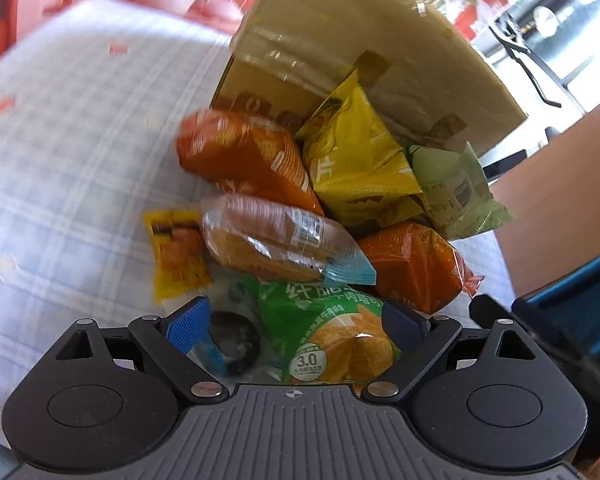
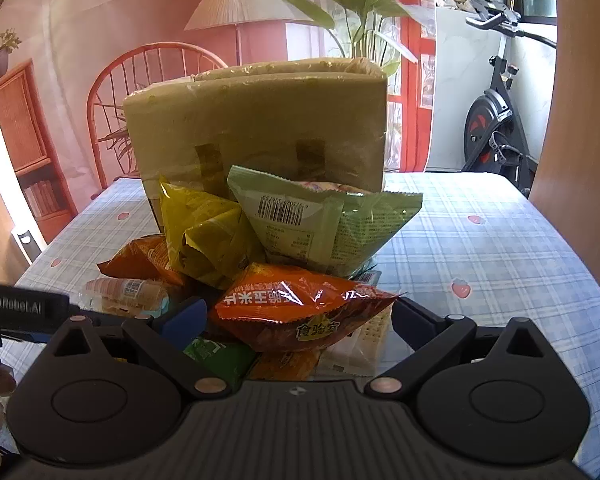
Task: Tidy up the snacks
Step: 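Lower the left tool onto the green chip bag and close on it, then lift the green chip bag with the left tool while the right tool grasps the orange bag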
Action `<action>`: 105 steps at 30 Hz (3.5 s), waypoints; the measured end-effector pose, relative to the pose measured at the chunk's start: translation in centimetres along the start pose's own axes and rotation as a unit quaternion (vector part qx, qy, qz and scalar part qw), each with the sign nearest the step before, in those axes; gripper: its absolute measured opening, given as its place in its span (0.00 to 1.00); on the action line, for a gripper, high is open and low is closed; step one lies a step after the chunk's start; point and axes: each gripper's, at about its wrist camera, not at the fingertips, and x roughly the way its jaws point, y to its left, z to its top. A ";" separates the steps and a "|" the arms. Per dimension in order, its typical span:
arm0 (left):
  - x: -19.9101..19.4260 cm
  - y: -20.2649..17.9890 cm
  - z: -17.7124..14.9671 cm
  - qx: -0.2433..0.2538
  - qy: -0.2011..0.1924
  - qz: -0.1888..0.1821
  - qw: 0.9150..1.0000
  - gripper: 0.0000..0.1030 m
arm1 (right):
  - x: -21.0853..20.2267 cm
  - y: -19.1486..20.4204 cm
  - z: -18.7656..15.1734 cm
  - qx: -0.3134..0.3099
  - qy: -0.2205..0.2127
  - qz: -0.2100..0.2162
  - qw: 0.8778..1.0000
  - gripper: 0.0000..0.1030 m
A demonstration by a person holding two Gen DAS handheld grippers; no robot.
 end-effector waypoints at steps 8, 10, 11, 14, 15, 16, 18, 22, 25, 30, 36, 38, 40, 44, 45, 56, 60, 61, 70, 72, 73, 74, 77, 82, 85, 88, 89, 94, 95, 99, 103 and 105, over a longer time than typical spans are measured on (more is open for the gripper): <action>1.6 -0.1 -0.1 -0.034 0.037 -0.026 0.998 0.91 | 0.4 -0.2 -0.5 0.006 0.010 0.006 1.000 0.98; 2.0 0.1 0.0 -0.041 0.045 -0.031 0.998 0.91 | 0.5 -0.2 -0.6 0.008 0.012 0.008 1.000 0.98; 2.2 0.2 0.1 -0.047 0.048 -0.035 0.997 0.91 | 0.5 -0.2 -0.6 0.009 0.012 0.009 1.000 0.98; 2.3 0.3 0.1 -0.058 0.048 -0.047 0.996 0.91 | 0.7 -0.3 -0.7 0.011 0.014 0.010 1.000 0.98; 2.4 0.3 0.1 -0.060 0.050 -0.051 0.996 0.91 | 0.7 -0.3 -0.8 0.012 0.015 0.010 1.000 0.98; 2.5 0.2 0.1 -0.060 0.052 -0.054 0.995 0.91 | 0.8 -0.4 -0.8 0.013 0.016 0.011 1.000 0.98; 2.9 0.0 0.0 -0.058 0.055 -0.055 0.995 0.91 | 0.8 -0.4 -0.8 0.015 0.017 0.012 1.000 0.98; 3.6 -0.5 -0.2 -0.053 0.058 -0.057 0.995 0.91 | 1.0 -0.6 -0.9 0.018 0.017 0.013 1.000 0.98; 3.8 -0.9 -0.3 -0.049 0.057 -0.061 0.995 0.91 | 1.1 -0.8 -1.1 0.021 0.019 0.013 1.000 0.98; 4.4 -1.3 -0.6 -0.043 0.058 -0.058 0.996 0.91 | 1.2 -1.1 -1.1 0.027 0.018 0.012 0.999 0.98; 4.8 -1.6 -0.8 -0.033 0.065 -0.059 0.996 0.78 | 1.1 -1.9 -1.1 0.034 0.016 0.005 0.999 0.98; 4.8 -1.6 -1.0 -0.026 0.060 -0.056 0.996 0.73 | 1.1 -2.0 -1.2 0.037 0.016 0.004 0.999 0.98; 4.6 -1.6 -1.1 -0.019 0.057 -0.055 0.997 0.70 | 1.1 -2.1 -1.2 0.039 0.016 0.002 0.999 0.98; 3.9 -1.7 -1.1 -0.006 0.051 -0.056 0.997 0.67 | 0.9 -2.2 -1.2 0.039 0.014 0.000 0.999 0.98; 3.7 -1.9 -1.1 -0.002 0.050 -0.055 0.997 0.66 | 0.8 -2.3 -1.1 0.039 0.013 0.000 0.999 0.98; 0.2 -2.1 -1.1 0.048 0.034 -0.056 0.997 0.65 | 0.5 -2.2 -0.9 0.038 0.009 0.004 0.999 0.98; -0.9 -1.9 -1.3 0.054 0.021 -0.053 0.997 0.65 | 0.7 -1.9 -0.9 0.036 0.009 0.012 0.999 0.98; -1.3 -1.8 -1.4 0.057 0.017 -0.051 0.997 0.65 | 0.8 -1.8 -0.9 0.035 0.009 0.014 0.999 0.98; -4.1 -2.4 -1.4 0.090 -0.019 -0.067 0.994 0.65 | 1.0 -1.3 -0.6 0.030 0.010 0.022 0.999 0.98; -4.6 -2.5 -1.2 0.093 -0.028 -0.068 0.993 0.65 | 1.1 -1.3 -0.6 0.031 0.011 0.022 0.999 0.98; -4.8 -2.5 -1.1 0.092 -0.034 -0.071 0.993 0.65 | 1.1 -1.4 -0.6 0.032 0.011 0.023 0.999 0.98; -5.0 -2.5 -1.0 0.090 -0.039 -0.072 0.992 0.65 | 1.2 -1.4 -0.6 0.033 0.012 0.023 0.999 0.98; -5.5 -2.7 -0.6 0.088 -0.049 -0.081 0.992 0.65 | 1.4 -1.3 -0.5 0.033 0.013 0.024 0.999 0.98; -6.3 -2.9 -0.3 0.087 -0.069 -0.087 0.990 0.65 | 1.8 -1.3 -0.6 0.036 0.016 0.025 0.999 0.98; -6.5 -2.9 0.0 0.083 -0.080 -0.088 0.989 0.65 | 2.1 -1.4 -0.6 0.040 0.018 0.026 0.999 0.98; -6.4 -2.8 0.2 0.083 -0.092 -0.076 0.989 0.65 | 2.5 -1.6 -0.7 0.046 0.019 0.027 0.998 0.98; -6.4 -2.7 0.4 0.082 -0.093 -0.072 0.990 0.65 | 2.6 -1.6 -0.7 0.049 0.020 0.028 0.998 0.98; -6.3 -2.1 0.7 0.072 -0.095 -0.067 0.991 0.65 | 3.3 -1.8 -0.5 0.059 0.019 0.035 0.998 0.98; -6.3 -2.1 0.8 0.072 -0.096 -0.065 0.991 0.65 | 3.4 -1.8 -0.5 0.058 0.018 0.035 0.998 0.98; -6.3 -1.9 0.8 0.069 -0.100 -0.060 0.991 0.65 | 4.1 -1.9 -0.2 0.058 0.014 0.033 0.998 0.98; -6.2 -1.7 1.0 0.068 -0.103 -0.054 0.991 0.65 | 5.1 -2.5 -0.1 0.078 0.017 0.039 0.996 0.98; -6.1 -1.7 1.0 0.068 -0.105 -0.051 0.991 0.65 | 5.5 -2.6 -0.2 0.085 0.020 0.042 0.995 0.98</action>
